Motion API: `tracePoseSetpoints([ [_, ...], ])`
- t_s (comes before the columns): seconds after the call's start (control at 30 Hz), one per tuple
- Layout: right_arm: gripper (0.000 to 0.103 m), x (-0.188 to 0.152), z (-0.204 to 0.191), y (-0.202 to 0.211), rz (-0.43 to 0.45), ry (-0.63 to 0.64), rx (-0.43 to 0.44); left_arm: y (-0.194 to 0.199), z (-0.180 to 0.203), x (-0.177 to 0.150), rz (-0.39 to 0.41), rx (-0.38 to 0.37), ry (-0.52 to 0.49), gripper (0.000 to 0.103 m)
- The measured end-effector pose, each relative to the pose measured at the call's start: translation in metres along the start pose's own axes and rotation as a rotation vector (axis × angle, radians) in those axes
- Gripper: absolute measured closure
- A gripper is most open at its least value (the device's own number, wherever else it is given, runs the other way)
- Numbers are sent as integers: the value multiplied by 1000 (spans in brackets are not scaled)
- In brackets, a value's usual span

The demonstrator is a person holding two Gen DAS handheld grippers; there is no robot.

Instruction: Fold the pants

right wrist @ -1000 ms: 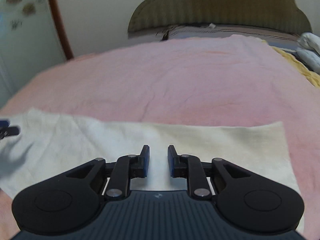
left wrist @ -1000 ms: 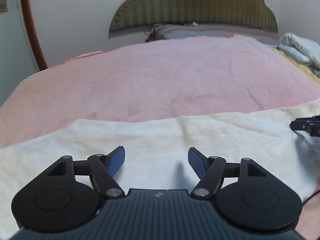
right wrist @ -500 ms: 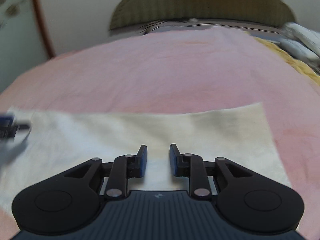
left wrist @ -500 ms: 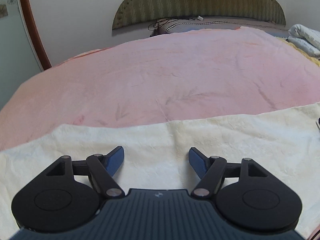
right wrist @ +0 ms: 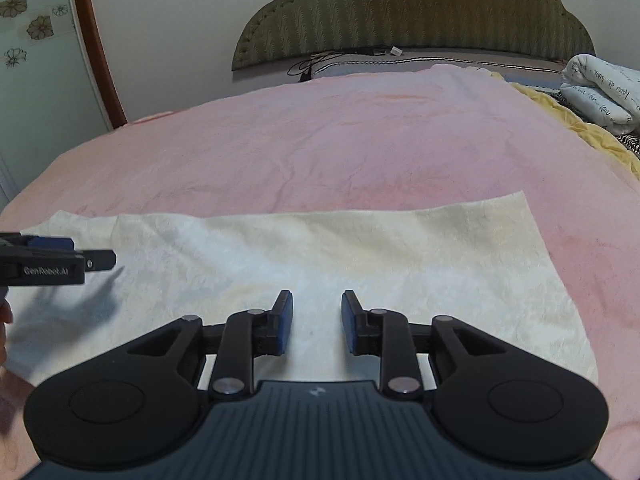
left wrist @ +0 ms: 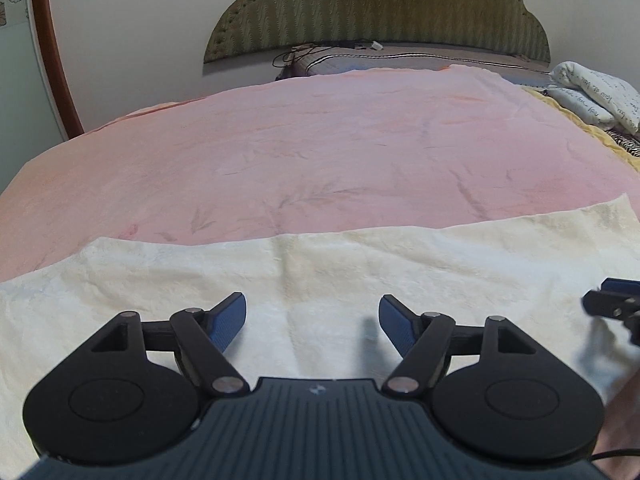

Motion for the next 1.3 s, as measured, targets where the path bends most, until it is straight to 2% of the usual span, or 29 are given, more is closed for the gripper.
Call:
tracePoseSetpoints([
  [0.07, 64, -6, 9, -3, -8, 1, -40, -1, 5, -3, 1, 6, -13, 23],
  [0.17, 61, -7, 16, 7, 16, 11, -110, -6, 10, -8, -12, 35, -46, 23],
  [0.4, 59, -15, 14, 47, 96, -29, -76, -4, 14, -11, -24, 11, -21, 23],
  [0.53, 54, -20, 12, 62, 107, -46, -59, 1, 19, -10, -27, -18, 0, 22],
  [0.7, 47, -21, 3, 52, 83, -26, -20, -2, 31, -18, -54, -42, -13, 19],
  [0.83, 47, -30, 14, 35, 36, -64, -56, -1, 33, -21, -56, -49, -8, 19],
  [0.9, 47, -28, 18, 46, 80, -77, -119, -1, 33, -21, -55, -50, -5, 18],
  [0.97, 44, -26, 20, 65, 158, -96, -139, -1, 33, -22, -58, -51, -3, 18],
  [1.03, 34, -28, 27, 82, 207, -156, -130, 3, 31, -22, -48, -59, 8, 18],
  [1.17, 33, -50, 50, 95, 186, -329, -33, 10, 30, -22, -32, -71, 18, 18],
  [1.3, 33, -68, 64, 88, 154, -465, 54, 16, 27, -21, -9, -74, 16, 18],
])
Point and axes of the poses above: each gripper's, at about its wrist camera, not at the fingertips, and y roughly against the way its jaws point, z to its right, x to its top, the point moved 7 cm from there along -y, roughly the way its jaws point, and after that the axes turned 11 degrees about x, right-handed, at the moved point
